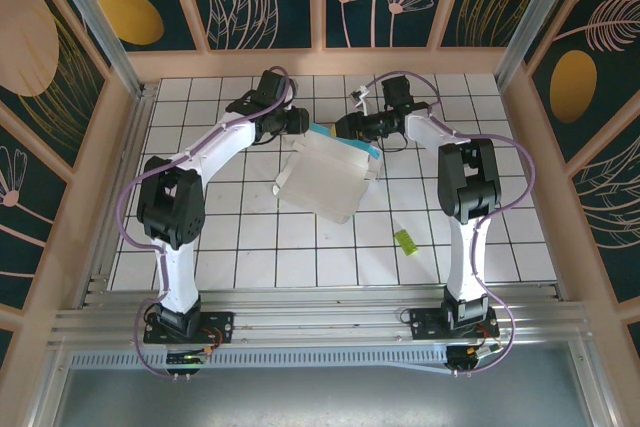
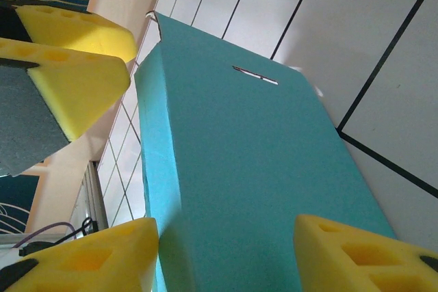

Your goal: Fold the paper box

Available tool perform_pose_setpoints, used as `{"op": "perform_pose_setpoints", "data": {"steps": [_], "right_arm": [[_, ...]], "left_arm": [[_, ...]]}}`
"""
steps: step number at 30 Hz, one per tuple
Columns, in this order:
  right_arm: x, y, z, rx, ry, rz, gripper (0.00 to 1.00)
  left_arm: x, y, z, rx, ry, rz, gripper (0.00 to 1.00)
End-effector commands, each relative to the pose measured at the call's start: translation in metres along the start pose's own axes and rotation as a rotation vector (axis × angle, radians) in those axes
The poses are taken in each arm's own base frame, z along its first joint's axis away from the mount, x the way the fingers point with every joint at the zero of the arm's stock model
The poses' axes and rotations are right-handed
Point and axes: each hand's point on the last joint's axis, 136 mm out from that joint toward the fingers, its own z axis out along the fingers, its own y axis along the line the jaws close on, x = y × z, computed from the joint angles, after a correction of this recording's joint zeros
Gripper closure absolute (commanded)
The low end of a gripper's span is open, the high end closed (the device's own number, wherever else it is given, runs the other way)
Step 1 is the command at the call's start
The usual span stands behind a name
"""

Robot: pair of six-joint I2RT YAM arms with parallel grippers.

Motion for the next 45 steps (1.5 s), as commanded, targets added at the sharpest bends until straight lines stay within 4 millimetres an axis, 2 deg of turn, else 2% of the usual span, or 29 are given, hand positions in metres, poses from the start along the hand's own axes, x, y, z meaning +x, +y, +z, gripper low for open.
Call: {"op": "perform_pose_setpoints", "data": {"steps": [1, 10, 17, 22, 26, 29, 32, 36, 39, 42, 45], "right_arm": [[-0.001, -0.004, 0.002, 0.022, 0.010, -0.001, 0.45], [-0.001, -0.003, 0.002, 0.026, 0.007, 0.000, 0.45], [-0.003, -0.003, 0.002, 0.027, 0.005, -0.001, 0.45], [-0.002, -0.004, 0.002, 0.028, 0.007, 0.000, 0.45], [-0.002, -0.004, 0.002, 0.031, 0.007, 0.001, 0.45], [-0.002, -0.005, 0.003, 0.038, 0.008, 0.001, 0.45], [-0.001, -0.006, 0.003, 0.041, 0.008, 0.004, 0.45], [-0.002, -0.008, 0.003, 0.042, 0.007, 0.004, 0.45], [-0.002, -0.011, 0.004, 0.051, 0.012, 0.001, 0.45], [-0.007, -0.014, 0.002, 0.067, 0.013, 0.006, 0.45], [-0.009, -0.015, 0.001, 0.064, 0.006, 0.010, 0.45]], "left_arm": [[-0.004, -0.011, 0.002, 0.049, -0.014, 0.017, 0.57], [0.008, -0.016, 0.018, 0.099, 0.020, -0.030, 0.64], [0.010, -0.026, 0.019, 0.167, 0.025, -0.069, 0.65], [0.008, -0.029, 0.018, 0.179, 0.020, -0.080, 0.72], [0.005, -0.026, 0.015, 0.161, 0.010, -0.076, 0.71], [0.000, -0.026, 0.006, 0.152, -0.012, -0.073, 0.66], [-0.009, -0.023, -0.011, 0.133, -0.068, -0.068, 0.57], [-0.014, -0.013, -0.039, 0.088, -0.165, -0.051, 0.56], [-0.005, 0.000, -0.052, 0.044, -0.208, -0.041, 0.58], [0.013, 0.019, -0.056, -0.012, -0.213, -0.035, 0.62], [0.039, 0.033, -0.041, -0.022, -0.154, -0.029, 0.63]]}}
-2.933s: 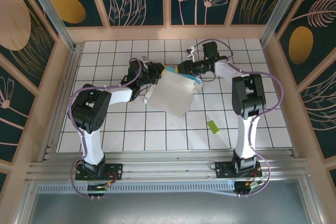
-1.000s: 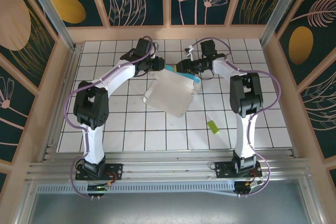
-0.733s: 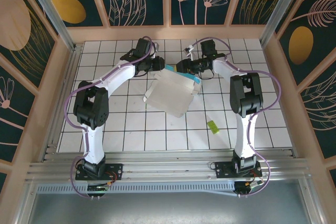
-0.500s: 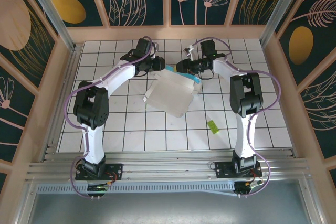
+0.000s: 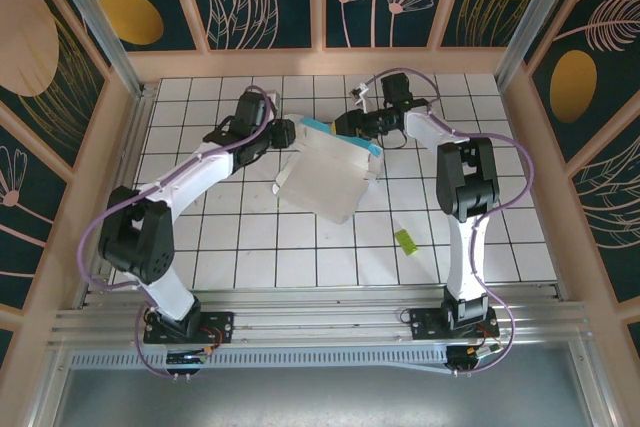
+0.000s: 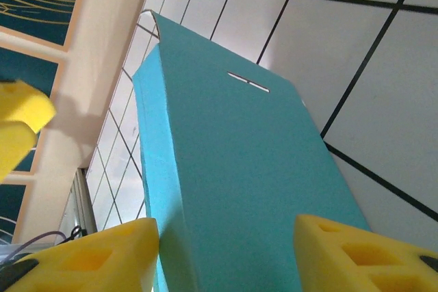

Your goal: Fold the paper box

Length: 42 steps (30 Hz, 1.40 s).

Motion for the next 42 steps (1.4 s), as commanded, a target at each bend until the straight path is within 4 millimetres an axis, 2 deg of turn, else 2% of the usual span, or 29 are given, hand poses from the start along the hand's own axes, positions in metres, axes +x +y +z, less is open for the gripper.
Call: {"op": "perform_pose_setpoints", "data": {"steps": [1, 4, 8, 16, 21, 29, 37, 40, 42], "right_arm": [[-0.001, -0.008, 0.000, 0.021, 0.009, 0.007, 0.45], [-0.002, -0.009, 0.000, 0.022, 0.013, 0.014, 0.45], [-0.004, -0.015, 0.001, 0.040, 0.017, 0.032, 0.44], [-0.004, -0.019, -0.002, 0.067, 0.016, 0.034, 0.44], [-0.007, -0.018, -0.003, 0.067, 0.010, 0.031, 0.44], [-0.009, -0.017, -0.003, 0.065, 0.006, 0.032, 0.44], [-0.008, -0.015, -0.004, 0.066, 0.008, 0.029, 0.44], [-0.008, -0.015, -0.005, 0.069, 0.005, 0.026, 0.44], [-0.009, -0.016, -0.005, 0.074, 0.002, 0.025, 0.44]], "left_arm": [[0.019, 0.019, 0.015, -0.033, 0.028, 0.027, 0.63], [0.038, 0.018, 0.036, 0.010, 0.100, 0.035, 0.63], [0.040, 0.014, 0.058, 0.033, 0.126, 0.032, 0.62], [0.039, 0.037, 0.098, -0.039, 0.157, 0.037, 0.63], [0.050, 0.045, 0.120, -0.023, 0.211, 0.050, 0.62], [0.066, 0.036, 0.137, 0.082, 0.259, 0.016, 0.62], [0.074, 0.038, 0.150, 0.097, 0.279, -0.023, 0.63], [0.075, 0.039, 0.149, 0.090, 0.273, -0.023, 0.64], [0.068, 0.039, 0.141, 0.091, 0.234, -0.021, 0.64]]}}
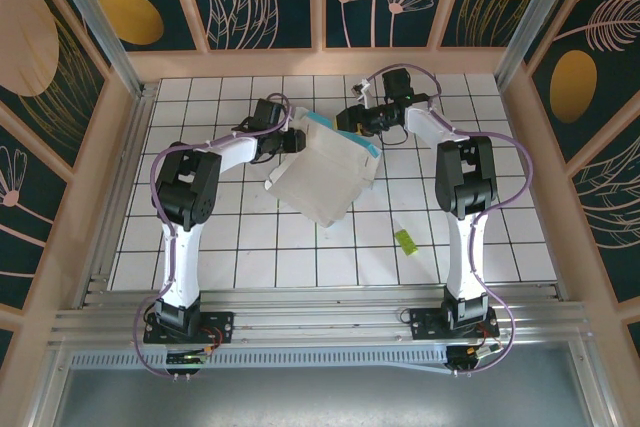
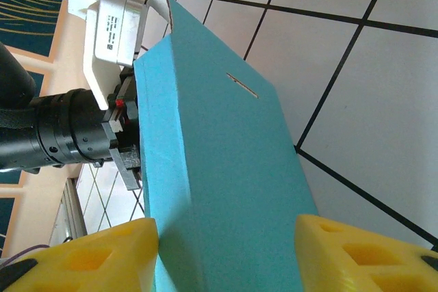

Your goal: Fold the paper box

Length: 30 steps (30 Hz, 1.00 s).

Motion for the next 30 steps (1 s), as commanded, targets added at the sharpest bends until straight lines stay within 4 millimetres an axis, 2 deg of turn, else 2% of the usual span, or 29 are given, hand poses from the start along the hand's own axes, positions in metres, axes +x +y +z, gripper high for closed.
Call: {"op": "perform_pose_setpoints", "data": {"steps": [1, 5, 9, 14, 23, 30], "right_arm": [[-0.001, -0.006, -0.002, 0.032, 0.003, 0.002, 0.44], [-0.004, -0.009, -0.003, 0.055, -0.012, 0.002, 0.44], [-0.009, -0.017, -0.007, 0.093, -0.037, 0.009, 0.45], [-0.015, -0.028, -0.012, 0.123, -0.066, 0.038, 0.44], [-0.017, -0.029, -0.012, 0.117, -0.068, 0.046, 0.44], [-0.019, -0.028, -0.012, 0.113, -0.072, 0.043, 0.44]], "left_arm": [[0.016, 0.008, -0.004, -0.025, 0.022, -0.026, 0.63], [0.005, 0.019, -0.023, -0.102, -0.054, 0.006, 0.63], [0.004, 0.018, -0.028, -0.091, -0.047, 0.023, 0.62], [0.011, 0.005, -0.021, -0.007, -0.001, 0.007, 0.61], [0.011, 0.007, 0.002, 0.005, 0.042, -0.017, 0.62], [0.017, 0.017, 0.003, -0.039, 0.049, -0.026, 0.62]]}}
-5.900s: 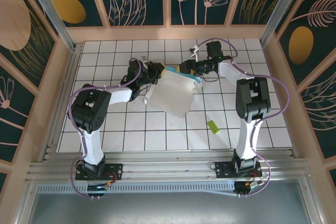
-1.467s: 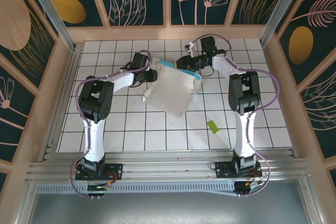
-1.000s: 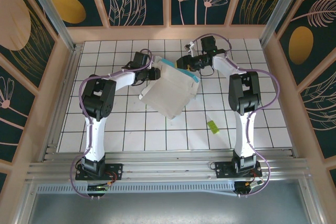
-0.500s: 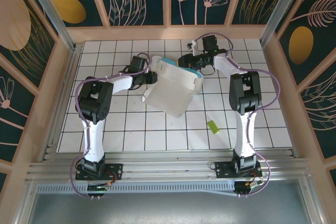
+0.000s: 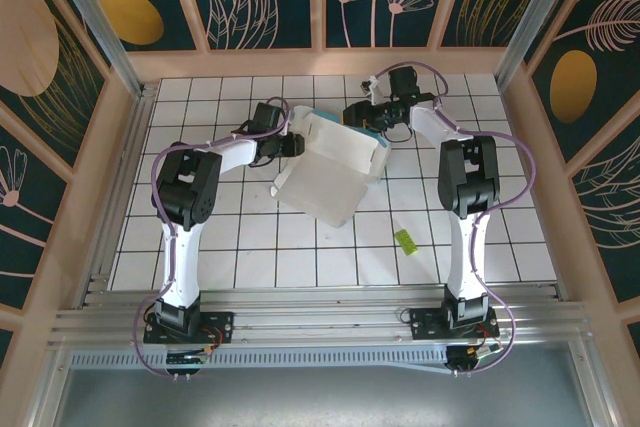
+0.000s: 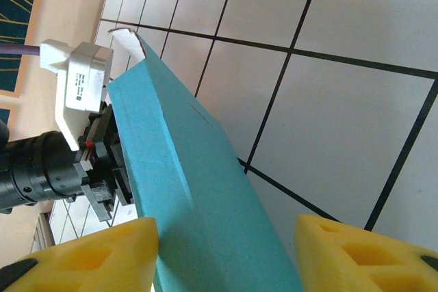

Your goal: Fold the paper box

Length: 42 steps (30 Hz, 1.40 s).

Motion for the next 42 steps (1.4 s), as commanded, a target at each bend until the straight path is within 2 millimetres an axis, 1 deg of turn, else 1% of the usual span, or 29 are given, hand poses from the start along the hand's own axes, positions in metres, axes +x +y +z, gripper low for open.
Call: {"op": "perform_pose_setpoints", "data": {"steps": [1, 6, 8, 10, 13, 16, 19, 23, 25, 28, 35, 42], "right_arm": [[-0.005, -0.001, 0.000, 0.007, -0.009, 0.001, 0.44], [-0.005, 0.000, 0.002, 0.002, -0.009, 0.003, 0.45], [-0.005, -0.001, 0.002, 0.003, -0.010, 0.004, 0.44], [-0.004, -0.001, 0.002, 0.004, -0.009, 0.006, 0.45], [-0.004, 0.000, 0.003, 0.008, -0.008, 0.001, 0.45], [-0.003, 0.001, 0.003, 0.008, -0.007, 0.000, 0.45], [-0.002, 0.002, 0.003, 0.007, -0.006, -0.004, 0.45], [0.002, 0.006, 0.004, 0.006, 0.001, -0.022, 0.46], [0.003, 0.006, 0.005, 0.007, 0.003, -0.025, 0.46], [0.005, 0.004, 0.007, 0.012, 0.007, -0.021, 0.46], [0.006, 0.004, 0.008, 0.016, 0.008, -0.025, 0.46], [0.007, 0.004, 0.009, 0.016, 0.010, -0.025, 0.46]], "left_arm": [[0.006, 0.011, 0.001, -0.037, 0.023, -0.018, 0.62], [0.013, 0.013, 0.005, -0.040, 0.051, -0.013, 0.60], [0.013, 0.011, 0.004, -0.028, 0.052, -0.013, 0.62], [0.013, 0.004, 0.003, 0.006, 0.054, -0.012, 0.68], [0.006, -0.008, -0.002, 0.062, 0.036, -0.011, 0.77], [0.000, -0.016, -0.007, 0.098, 0.017, -0.004, 0.79], [-0.005, -0.019, -0.010, 0.106, 0.003, 0.006, 0.80], [-0.005, -0.029, -0.011, 0.160, 0.007, 0.021, 0.80], [0.000, -0.033, -0.008, 0.194, 0.026, 0.019, 0.80], [0.007, -0.034, -0.003, 0.213, 0.049, 0.007, 0.80], [0.018, -0.042, -0.001, 0.270, 0.070, -0.012, 0.76], [0.033, -0.048, 0.007, 0.283, 0.093, -0.025, 0.75]]}}
